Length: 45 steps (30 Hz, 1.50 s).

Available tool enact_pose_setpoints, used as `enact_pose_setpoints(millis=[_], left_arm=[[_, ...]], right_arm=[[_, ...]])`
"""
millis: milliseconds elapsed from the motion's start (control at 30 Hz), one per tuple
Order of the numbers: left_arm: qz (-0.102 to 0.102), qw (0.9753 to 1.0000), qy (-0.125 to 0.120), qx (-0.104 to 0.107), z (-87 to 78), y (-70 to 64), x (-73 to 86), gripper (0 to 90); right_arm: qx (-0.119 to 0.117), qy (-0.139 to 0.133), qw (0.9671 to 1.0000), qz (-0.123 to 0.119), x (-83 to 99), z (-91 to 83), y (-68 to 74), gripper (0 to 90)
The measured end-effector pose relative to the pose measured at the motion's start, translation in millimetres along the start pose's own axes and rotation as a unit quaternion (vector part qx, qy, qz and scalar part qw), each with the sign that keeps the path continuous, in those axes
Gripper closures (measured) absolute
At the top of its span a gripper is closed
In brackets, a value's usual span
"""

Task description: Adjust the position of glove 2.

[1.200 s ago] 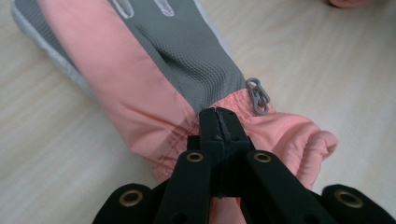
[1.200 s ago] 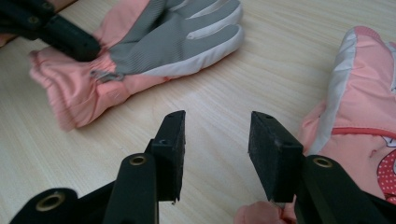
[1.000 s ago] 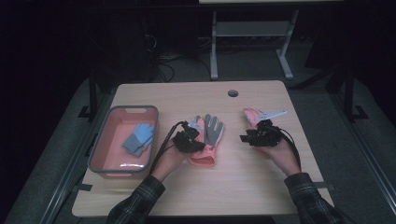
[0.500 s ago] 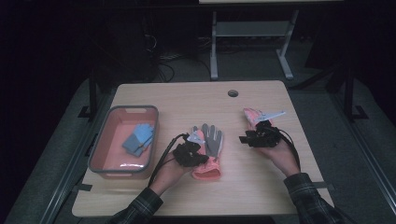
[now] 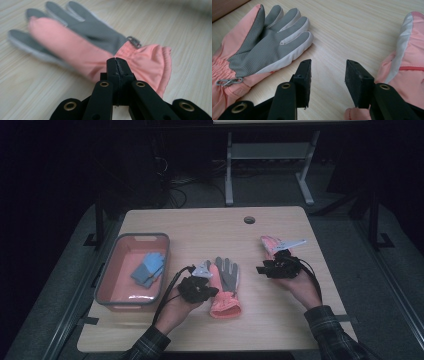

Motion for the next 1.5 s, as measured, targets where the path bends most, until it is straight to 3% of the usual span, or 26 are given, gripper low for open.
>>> enact_pose_setpoints(millis=[167, 333, 933, 1100, 1333, 1500], left_arm=[[-0.010, 0.9993, 0.026, -0.023, 3.5, -0.2, 14.2, 89.6], [-0.014, 0.9989, 0.043, -0.011, 15.4, 3.4, 19.1, 89.6], [0.037, 0.9981, 0.043, 0.022, 46.7, -11.5, -14.4, 89.6], [0.039, 0.9981, 0.040, 0.027, 54.8, -15.0, -21.0, 89.6], [0.039, 0.9984, 0.036, 0.019, 46.8, -10.6, -9.5, 89.5], [0.030, 0.9991, 0.028, 0.010, 32.4, -2.8, 3.2, 81.3]], right_arm=[[0.000, -0.001, 1.0000, -0.001, 0.7, -1.5, 0.5, 55.8], [0.001, -0.002, 1.0000, -0.008, 1.7, -3.7, 2.6, 55.6], [0.001, -0.007, 1.0000, -0.002, 5.3, -11.0, 1.2, 54.9], [0.001, -0.010, 0.9999, -0.002, 5.3, -12.5, -0.1, 54.9], [-0.011, -0.006, 0.9999, 0.001, 5.0, -10.1, 0.3, 54.8], [-0.022, 0.002, 0.9997, 0.004, 4.0, -8.1, 2.4, 53.3]])
Point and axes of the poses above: each handheld gripper's, and its own axes: z roughly forward along the jaws, x roughly out of its underside, y roughly to its left, the point moved 5 cm from there along z, roughly forward along the jaws, and after that the axes turned 5 degrees about y, right-handed, at the moved point
